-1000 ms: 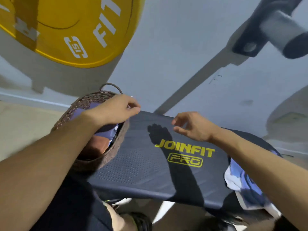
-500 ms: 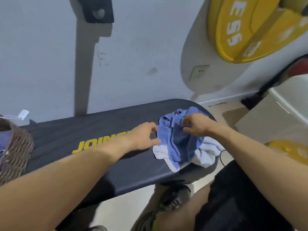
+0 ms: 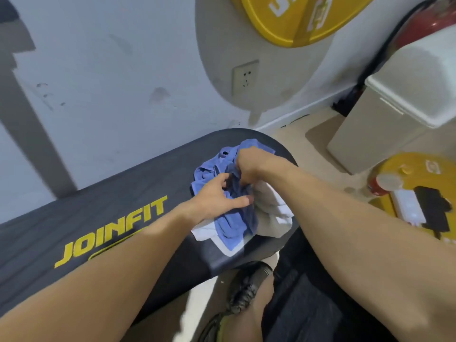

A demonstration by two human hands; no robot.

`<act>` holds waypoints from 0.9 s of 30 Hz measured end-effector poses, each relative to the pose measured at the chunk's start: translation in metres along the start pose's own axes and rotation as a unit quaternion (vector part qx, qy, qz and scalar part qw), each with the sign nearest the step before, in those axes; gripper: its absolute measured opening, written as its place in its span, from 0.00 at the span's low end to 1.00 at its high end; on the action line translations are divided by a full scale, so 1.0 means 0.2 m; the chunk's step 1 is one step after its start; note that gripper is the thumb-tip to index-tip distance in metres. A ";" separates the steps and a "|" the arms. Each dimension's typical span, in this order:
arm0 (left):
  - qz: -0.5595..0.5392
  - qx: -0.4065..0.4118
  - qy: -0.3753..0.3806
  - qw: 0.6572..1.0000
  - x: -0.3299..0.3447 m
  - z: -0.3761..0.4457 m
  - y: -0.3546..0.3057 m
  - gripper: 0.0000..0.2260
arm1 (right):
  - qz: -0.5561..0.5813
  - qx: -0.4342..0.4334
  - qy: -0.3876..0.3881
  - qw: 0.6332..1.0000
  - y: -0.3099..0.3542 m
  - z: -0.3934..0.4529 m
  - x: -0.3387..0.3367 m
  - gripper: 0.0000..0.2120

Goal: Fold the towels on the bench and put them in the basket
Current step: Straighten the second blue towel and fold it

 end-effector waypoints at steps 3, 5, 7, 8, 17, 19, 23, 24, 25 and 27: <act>-0.078 -0.039 -0.028 0.996 -0.08 -0.03 0.00 0.35 | 0.138 0.021 -0.013 0.990 0.05 0.04 -0.03 0.09; -0.150 -0.054 -0.083 0.984 -0.17 -0.07 -0.01 0.19 | 0.265 0.029 -0.028 0.963 0.10 0.04 -0.07 0.04; -0.183 -0.047 -0.126 0.974 -0.32 -0.10 -0.05 0.07 | 0.364 0.018 -0.064 0.929 0.17 0.04 -0.13 0.02; -0.183 -0.036 -0.140 0.972 -0.41 -0.11 -0.06 0.06 | 0.409 0.011 -0.078 0.909 0.22 0.03 -0.16 0.02; -0.032 0.043 -0.198 0.979 -1.06 -0.41 0.01 0.14 | 0.672 -0.105 0.093 0.727 0.78 -0.13 -0.24 0.14; -0.035 0.047 -0.187 0.981 -1.10 -0.47 0.11 0.09 | 0.620 -0.108 0.068 0.774 0.81 -0.13 -0.22 0.09; 0.050 0.059 -0.117 0.990 -1.09 -0.52 0.26 0.06 | 0.337 -0.130 -0.025 0.932 0.76 -0.05 -0.15 0.16; 0.058 0.057 -0.109 0.991 -1.09 -0.52 0.27 0.06 | 0.255 -0.139 -0.010 0.957 0.76 -0.05 -0.12 0.22; 0.057 0.055 -0.112 0.991 -1.10 -0.52 0.29 0.06 | 0.197 -0.147 0.014 0.969 0.77 -0.05 -0.08 0.28; 0.047 0.052 -0.123 0.990 -1.11 -0.53 0.32 0.06 | 0.180 -0.167 0.038 0.969 0.83 -0.07 -0.03 0.30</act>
Point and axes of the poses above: each hand's wrist, its own z-axis towards the middle knuckle, its own x-axis out of the palm, y = z × x, the point moved 4 cm from there along z, towards the middle knuckle, and after that the axes turned 15 degrees about -y, right-handed, at the moved point
